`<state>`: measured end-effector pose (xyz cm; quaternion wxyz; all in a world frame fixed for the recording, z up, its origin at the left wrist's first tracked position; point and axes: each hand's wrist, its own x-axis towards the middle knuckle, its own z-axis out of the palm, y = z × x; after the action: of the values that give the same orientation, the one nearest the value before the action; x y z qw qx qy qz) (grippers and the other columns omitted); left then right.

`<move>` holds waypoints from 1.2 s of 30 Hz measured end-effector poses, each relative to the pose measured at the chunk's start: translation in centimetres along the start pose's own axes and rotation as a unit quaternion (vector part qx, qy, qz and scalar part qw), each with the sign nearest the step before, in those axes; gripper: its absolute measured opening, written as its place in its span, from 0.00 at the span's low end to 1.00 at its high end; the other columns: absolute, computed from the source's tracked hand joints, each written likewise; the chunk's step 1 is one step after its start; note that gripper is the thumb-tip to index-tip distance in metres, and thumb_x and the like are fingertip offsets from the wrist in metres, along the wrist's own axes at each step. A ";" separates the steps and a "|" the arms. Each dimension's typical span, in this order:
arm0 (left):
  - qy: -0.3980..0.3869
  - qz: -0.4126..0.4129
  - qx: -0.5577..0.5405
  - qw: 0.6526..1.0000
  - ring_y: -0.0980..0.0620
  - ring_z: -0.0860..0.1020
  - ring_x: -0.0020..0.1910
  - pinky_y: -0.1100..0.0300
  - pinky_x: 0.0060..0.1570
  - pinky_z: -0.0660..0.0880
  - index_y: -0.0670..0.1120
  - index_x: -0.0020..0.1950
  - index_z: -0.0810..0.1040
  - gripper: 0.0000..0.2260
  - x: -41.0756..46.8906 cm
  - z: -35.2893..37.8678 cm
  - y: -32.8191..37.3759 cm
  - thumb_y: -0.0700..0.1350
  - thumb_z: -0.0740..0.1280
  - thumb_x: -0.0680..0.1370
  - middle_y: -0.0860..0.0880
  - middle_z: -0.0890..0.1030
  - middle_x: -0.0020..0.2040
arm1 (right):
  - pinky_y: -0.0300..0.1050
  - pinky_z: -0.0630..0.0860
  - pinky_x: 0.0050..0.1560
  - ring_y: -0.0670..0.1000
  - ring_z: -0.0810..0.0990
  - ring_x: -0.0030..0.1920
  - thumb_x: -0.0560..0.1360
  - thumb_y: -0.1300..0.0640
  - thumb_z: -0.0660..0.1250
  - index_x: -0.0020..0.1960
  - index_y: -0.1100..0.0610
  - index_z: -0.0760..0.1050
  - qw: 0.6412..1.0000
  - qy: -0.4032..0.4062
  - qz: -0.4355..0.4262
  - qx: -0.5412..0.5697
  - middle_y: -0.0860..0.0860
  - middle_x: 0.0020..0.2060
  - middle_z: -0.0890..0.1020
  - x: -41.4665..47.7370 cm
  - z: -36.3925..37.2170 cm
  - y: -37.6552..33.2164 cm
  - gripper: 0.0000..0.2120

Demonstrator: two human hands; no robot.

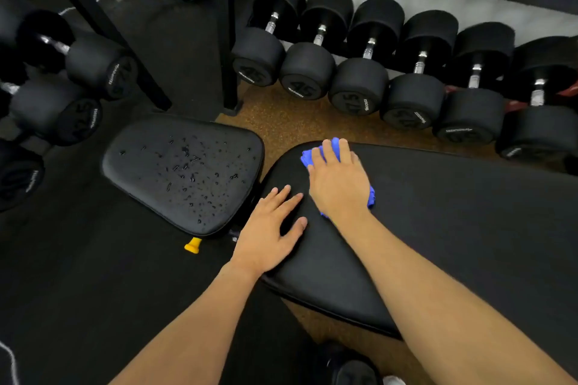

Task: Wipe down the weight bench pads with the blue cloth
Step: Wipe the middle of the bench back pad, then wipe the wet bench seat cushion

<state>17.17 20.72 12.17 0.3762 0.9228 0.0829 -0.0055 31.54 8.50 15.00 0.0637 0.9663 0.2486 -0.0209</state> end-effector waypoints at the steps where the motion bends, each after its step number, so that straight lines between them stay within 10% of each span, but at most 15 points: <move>1: 0.010 -0.009 -0.021 1.000 0.57 0.60 0.78 0.56 0.77 0.59 0.56 0.77 0.71 0.22 -0.2 -1.1 0.2 0.57 0.62 0.83 0.57 0.68 0.77 | 0.57 0.64 0.71 0.64 0.56 0.77 0.84 0.47 0.51 0.76 0.58 0.64 1.000 0.004 0.007 0.019 0.57 0.76 0.65 -1.6 0.2 -1.0 0.25; 5: 0.108 -0.020 0.040 0.993 0.51 0.72 0.68 0.62 0.67 0.66 0.53 0.72 0.76 0.20 -0.1 -8.7 -1.6 0.52 0.68 0.80 0.54 0.77 0.68 | 0.60 0.64 0.72 0.65 0.58 0.78 0.84 0.48 0.53 0.76 0.58 0.67 0.997 -0.030 -0.049 0.056 0.57 0.76 0.67 -9.4 0.1 -5.5 0.24; 11: -0.120 -0.033 0.213 0.969 0.45 0.54 0.80 0.45 0.76 0.59 0.60 0.82 0.57 0.42 4.2 -18.2 -8.1 0.70 0.69 0.72 0.51 0.58 0.82 | 0.60 0.66 0.72 0.64 0.63 0.76 0.84 0.47 0.54 0.74 0.55 0.71 0.995 -0.080 -0.057 0.001 0.55 0.75 0.70 -7.8 -0.5 -5.3 0.22; 20: -0.260 -0.012 0.300 0.918 0.44 0.45 0.82 0.38 0.77 0.57 0.64 0.82 0.43 0.52 5.8 -19.0 -11.1 0.74 0.70 0.67 0.54 0.41 0.83 | 0.57 0.61 0.74 0.62 0.51 0.79 0.85 0.47 0.49 0.78 0.53 0.62 0.989 -0.126 0.083 0.000 0.53 0.79 0.59 0.3 0.0 -9.4 0.23; 26: -0.288 -0.046 0.288 0.912 0.43 0.43 0.82 0.34 0.75 0.57 0.63 0.82 0.44 0.53 6.3 -19.0 -10.3 0.71 0.73 0.67 0.55 0.39 0.83 | 0.60 0.64 0.75 0.61 0.56 0.79 0.84 0.47 0.45 0.77 0.54 0.66 0.986 -0.161 0.019 0.029 0.53 0.78 0.64 -11.3 -1.1 -12.8 0.26; 36: -0.285 -0.056 0.289 0.912 0.43 0.43 0.82 0.34 0.75 0.58 0.63 0.82 0.45 0.53 6.4 -18.4 -10.7 0.70 0.74 0.67 0.55 0.40 0.83 | 0.61 0.50 0.79 0.60 0.46 0.81 0.86 0.48 0.47 0.80 0.52 0.57 0.984 -0.117 0.134 0.032 0.52 0.81 0.55 1.2 0.3 -11.2 0.24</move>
<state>20.81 41.97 17.52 0.0995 0.9445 0.0183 -0.3126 27.20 18.77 13.39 0.0639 0.9832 0.1072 -0.1329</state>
